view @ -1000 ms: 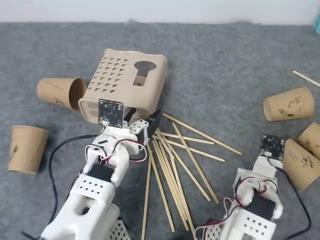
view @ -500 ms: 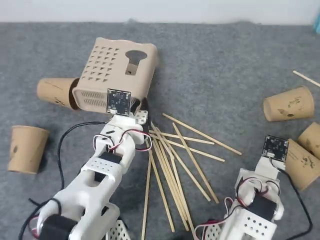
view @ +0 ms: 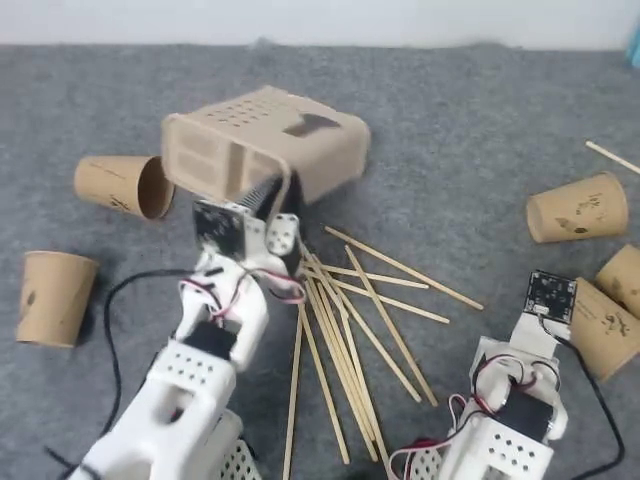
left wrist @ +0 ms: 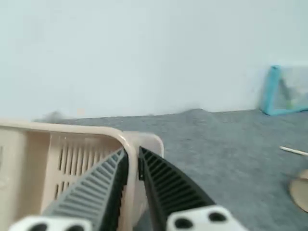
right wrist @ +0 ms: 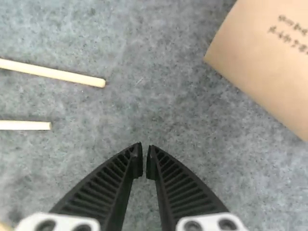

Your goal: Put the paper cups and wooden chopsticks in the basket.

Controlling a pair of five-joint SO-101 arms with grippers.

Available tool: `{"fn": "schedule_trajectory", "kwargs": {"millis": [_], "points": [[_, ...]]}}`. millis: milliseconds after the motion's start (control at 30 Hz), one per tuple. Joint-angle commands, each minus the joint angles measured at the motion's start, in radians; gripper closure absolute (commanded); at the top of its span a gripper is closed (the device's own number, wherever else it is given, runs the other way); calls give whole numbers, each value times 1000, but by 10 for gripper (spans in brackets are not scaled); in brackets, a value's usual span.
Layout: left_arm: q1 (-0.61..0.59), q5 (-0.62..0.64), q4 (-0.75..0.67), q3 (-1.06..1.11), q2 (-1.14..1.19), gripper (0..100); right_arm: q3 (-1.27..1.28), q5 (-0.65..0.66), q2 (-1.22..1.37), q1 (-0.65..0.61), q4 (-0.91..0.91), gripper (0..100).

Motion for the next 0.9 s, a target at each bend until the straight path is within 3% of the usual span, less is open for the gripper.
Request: {"fn": "schedule_trajectory", "kwargs": {"millis": [0, 167, 300, 433, 867], "points": [[160, -35, 123, 27, -222, 990, -60, 11, -18, 10, -1, 969], [295, -35, 285, 65, -411, 991, -58, 11, -18, 15, -1, 969], [295, -35, 427, 64, -542, 991, -58, 11, -18, 15, 1, 969], [244, -35, 551, 90, -637, 991, -58, 11, -18, 15, 7, 969], [-9, -35, 555, 213, -654, 988, -49, 11, -18, 15, 7, 969]]}}
